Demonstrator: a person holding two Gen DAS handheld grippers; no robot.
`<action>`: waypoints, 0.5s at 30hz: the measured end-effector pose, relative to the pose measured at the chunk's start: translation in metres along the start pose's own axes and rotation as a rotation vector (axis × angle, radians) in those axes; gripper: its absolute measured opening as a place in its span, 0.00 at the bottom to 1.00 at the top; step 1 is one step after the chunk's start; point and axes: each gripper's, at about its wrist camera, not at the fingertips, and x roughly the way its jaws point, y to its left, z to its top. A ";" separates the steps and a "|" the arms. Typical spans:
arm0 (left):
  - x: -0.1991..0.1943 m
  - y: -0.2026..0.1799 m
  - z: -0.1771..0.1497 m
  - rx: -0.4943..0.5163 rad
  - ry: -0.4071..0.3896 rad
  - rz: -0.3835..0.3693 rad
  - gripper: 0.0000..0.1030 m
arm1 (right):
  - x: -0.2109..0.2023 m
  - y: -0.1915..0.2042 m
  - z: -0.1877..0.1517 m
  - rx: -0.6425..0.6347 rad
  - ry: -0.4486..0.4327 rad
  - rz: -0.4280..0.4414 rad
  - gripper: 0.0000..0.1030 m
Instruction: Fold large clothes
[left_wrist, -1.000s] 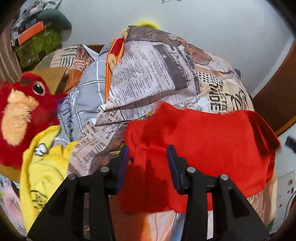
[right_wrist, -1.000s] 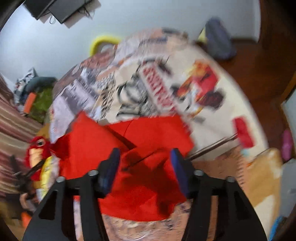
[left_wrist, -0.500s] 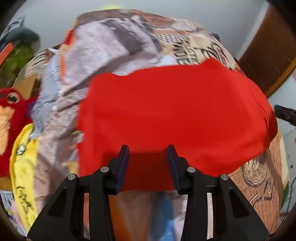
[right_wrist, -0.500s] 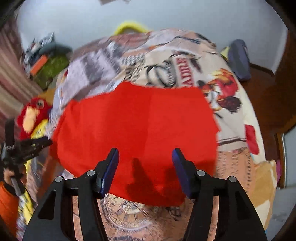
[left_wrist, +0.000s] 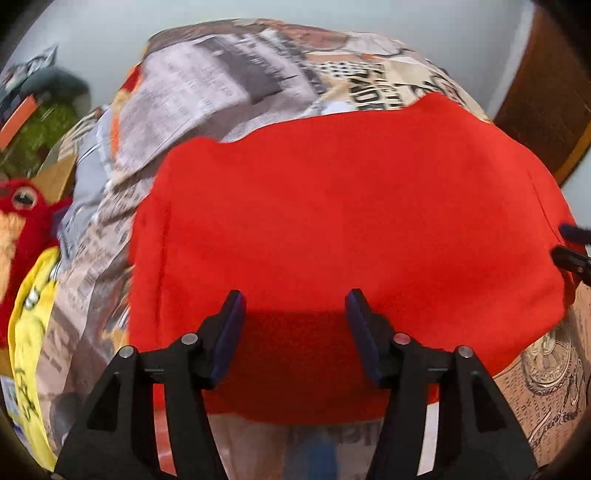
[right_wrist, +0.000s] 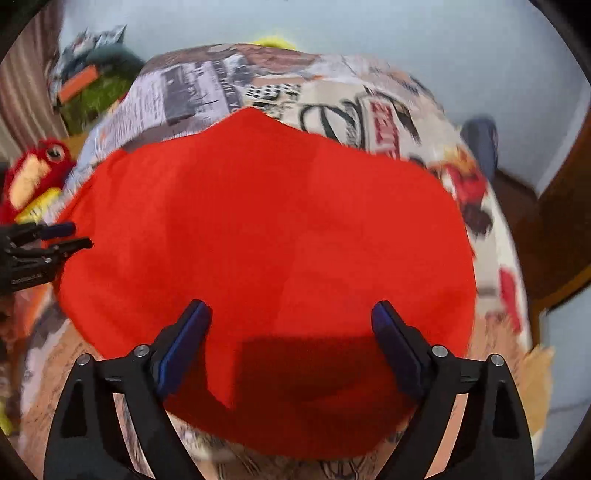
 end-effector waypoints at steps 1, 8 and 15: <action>0.000 0.006 -0.002 -0.013 0.004 0.011 0.55 | -0.001 -0.006 -0.003 0.027 0.007 0.002 0.86; -0.008 0.048 -0.025 -0.149 0.040 0.091 0.55 | -0.023 -0.044 -0.023 0.178 0.031 -0.078 0.86; -0.041 0.072 -0.041 -0.189 0.022 0.143 0.55 | -0.051 -0.060 -0.036 0.246 0.014 -0.070 0.86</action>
